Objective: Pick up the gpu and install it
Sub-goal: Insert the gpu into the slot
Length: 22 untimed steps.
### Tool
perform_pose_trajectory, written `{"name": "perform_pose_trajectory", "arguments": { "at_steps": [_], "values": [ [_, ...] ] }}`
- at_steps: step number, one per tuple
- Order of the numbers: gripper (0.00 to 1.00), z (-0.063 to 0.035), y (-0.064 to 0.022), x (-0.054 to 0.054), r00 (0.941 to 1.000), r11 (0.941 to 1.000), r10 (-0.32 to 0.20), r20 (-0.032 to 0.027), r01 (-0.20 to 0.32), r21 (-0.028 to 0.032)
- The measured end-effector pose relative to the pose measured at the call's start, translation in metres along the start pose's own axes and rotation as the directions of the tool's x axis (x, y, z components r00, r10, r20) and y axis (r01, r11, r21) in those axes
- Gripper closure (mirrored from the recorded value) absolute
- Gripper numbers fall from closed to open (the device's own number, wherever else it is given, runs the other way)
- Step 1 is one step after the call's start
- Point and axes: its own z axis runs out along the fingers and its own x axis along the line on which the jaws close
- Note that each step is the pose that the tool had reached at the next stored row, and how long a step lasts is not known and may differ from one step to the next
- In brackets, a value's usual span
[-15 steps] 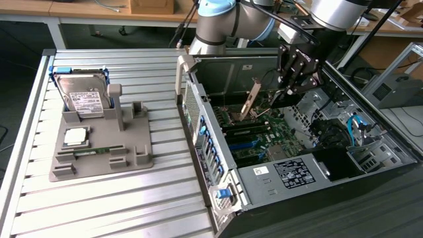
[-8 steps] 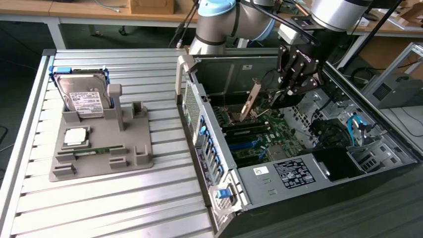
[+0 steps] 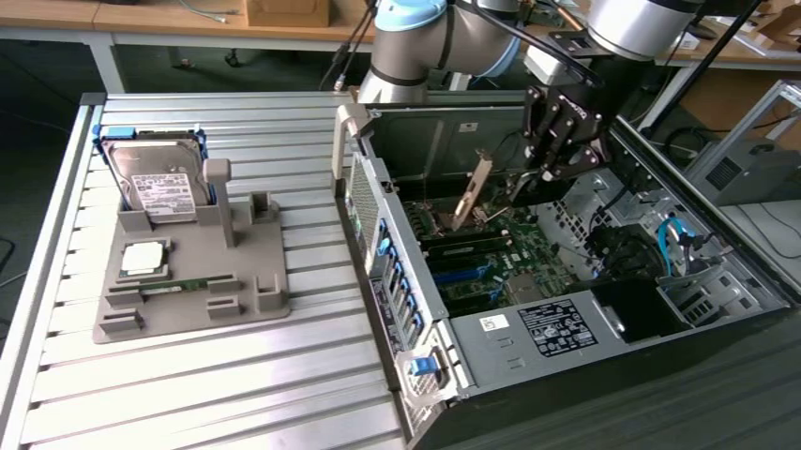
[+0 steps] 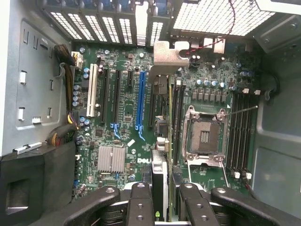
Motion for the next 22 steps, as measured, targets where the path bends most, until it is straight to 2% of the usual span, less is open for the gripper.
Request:
{"name": "perform_pose_trajectory", "arguments": {
  "at_steps": [10,16,22],
  "values": [
    [0.73,0.0041,0.0027,0.0027,1.0000,1.0000,0.000,0.0000,0.000,0.0000],
    [0.73,0.0063,-0.0023,0.0033,1.0000,1.0000,0.000,0.0000,0.000,0.0000],
    [0.73,0.0082,-0.0021,0.0060,1.0000,1.0000,0.000,0.0000,0.000,0.0000]
  ]
}}
